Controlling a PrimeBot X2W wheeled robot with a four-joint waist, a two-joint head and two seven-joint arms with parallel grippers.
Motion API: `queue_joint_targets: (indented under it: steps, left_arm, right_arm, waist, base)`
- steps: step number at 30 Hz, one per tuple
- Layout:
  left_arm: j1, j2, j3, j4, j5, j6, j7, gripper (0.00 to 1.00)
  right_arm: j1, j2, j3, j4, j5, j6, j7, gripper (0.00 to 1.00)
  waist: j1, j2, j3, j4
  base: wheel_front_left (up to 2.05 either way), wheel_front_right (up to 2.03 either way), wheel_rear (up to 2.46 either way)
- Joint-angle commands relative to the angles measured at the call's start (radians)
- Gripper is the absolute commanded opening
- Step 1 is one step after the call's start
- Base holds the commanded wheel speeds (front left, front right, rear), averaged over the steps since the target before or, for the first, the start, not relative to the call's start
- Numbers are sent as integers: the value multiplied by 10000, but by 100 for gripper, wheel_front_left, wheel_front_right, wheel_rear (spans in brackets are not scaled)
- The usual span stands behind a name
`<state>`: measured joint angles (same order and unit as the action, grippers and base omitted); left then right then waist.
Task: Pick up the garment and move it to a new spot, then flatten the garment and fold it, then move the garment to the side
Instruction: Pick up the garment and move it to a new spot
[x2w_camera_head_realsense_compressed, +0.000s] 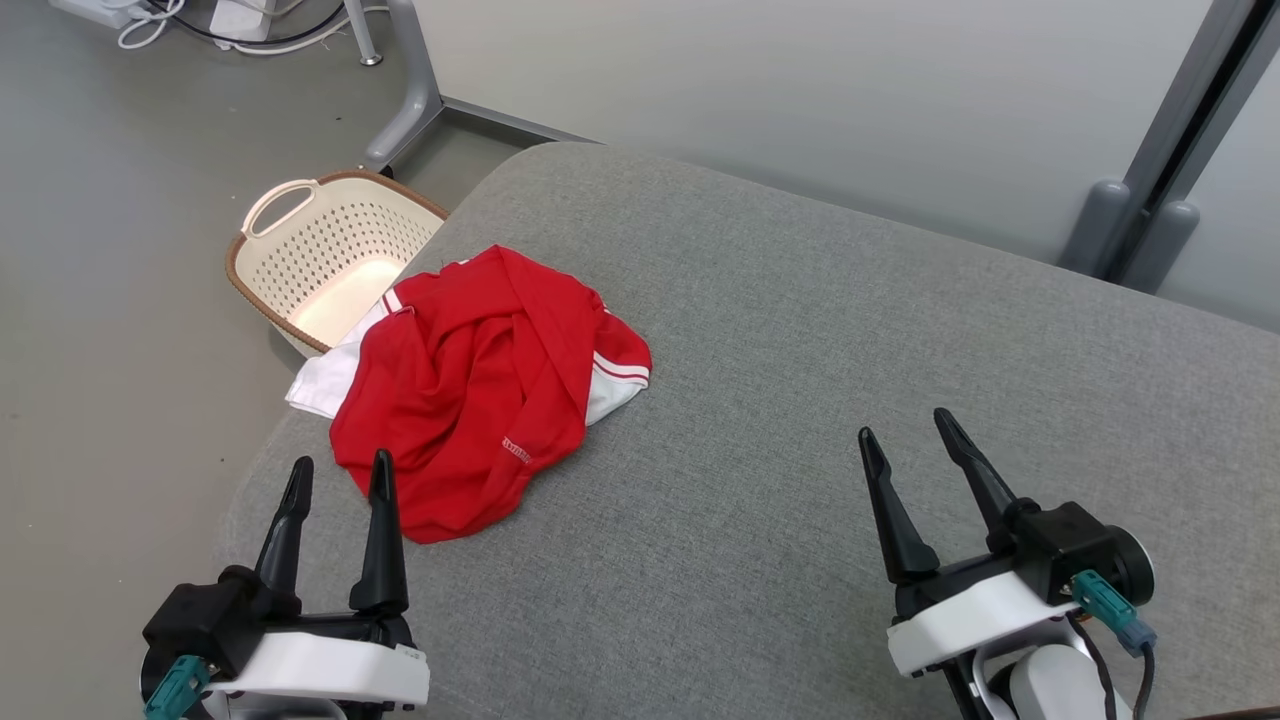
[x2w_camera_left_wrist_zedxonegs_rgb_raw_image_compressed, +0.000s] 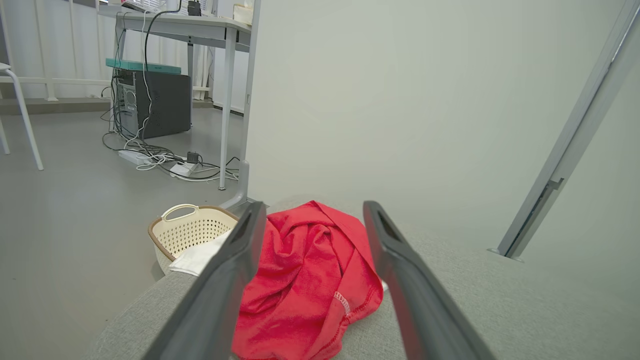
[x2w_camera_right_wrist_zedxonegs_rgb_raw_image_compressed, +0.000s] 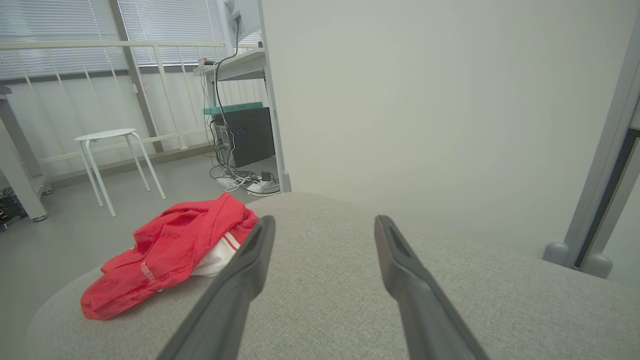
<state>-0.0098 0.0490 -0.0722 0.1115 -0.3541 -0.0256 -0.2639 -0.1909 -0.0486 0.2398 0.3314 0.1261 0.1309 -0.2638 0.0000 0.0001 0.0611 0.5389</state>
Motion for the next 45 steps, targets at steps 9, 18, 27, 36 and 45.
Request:
queue_joint_targets:
  steps: [9, 18, 27, 36, 45]
  left_arm:
    - [-228, 35, 298, 155, 9, -124, -6, 100]
    - [-1023, 52, 787, 953, 409, -723, -6, 100]
    - [-3298, 1186, 128, 3728, 444, -1047, 114, 100]
    - [-5732, 2507, -2306, 6006, -1000, -1050, 1296, 100]
    - [-7115, 3160, -4129, 7489, -2311, -1051, 1923, 100]
  right_arm:
    - [449, -30, -548, -261, -160, -3, -8, 100]
    - [610, -53, -1200, -654, -784, -3, -9, 100]
    - [632, -500, -2255, -1276, -1400, -3, -8, 100]
    - [156, -965, -2391, -1911, -1733, -3, 357, 100]
    - [-53, -1157, -2440, -2429, -1853, -3, 692, 100]
  waist:
    - [0, -1, -43, -70]
    - [0, -1, 540, -78]
    - [0, -1, 1559, -191]
    - [0, -1, 2831, -734]
    - [0, -1, 3628, -1181]
  base:
    - [0, 0, 0]
    - [0, 0, 0]
    - [0, 0, 0]
    - [0, 0, 0]
    - [0, 0, 0]
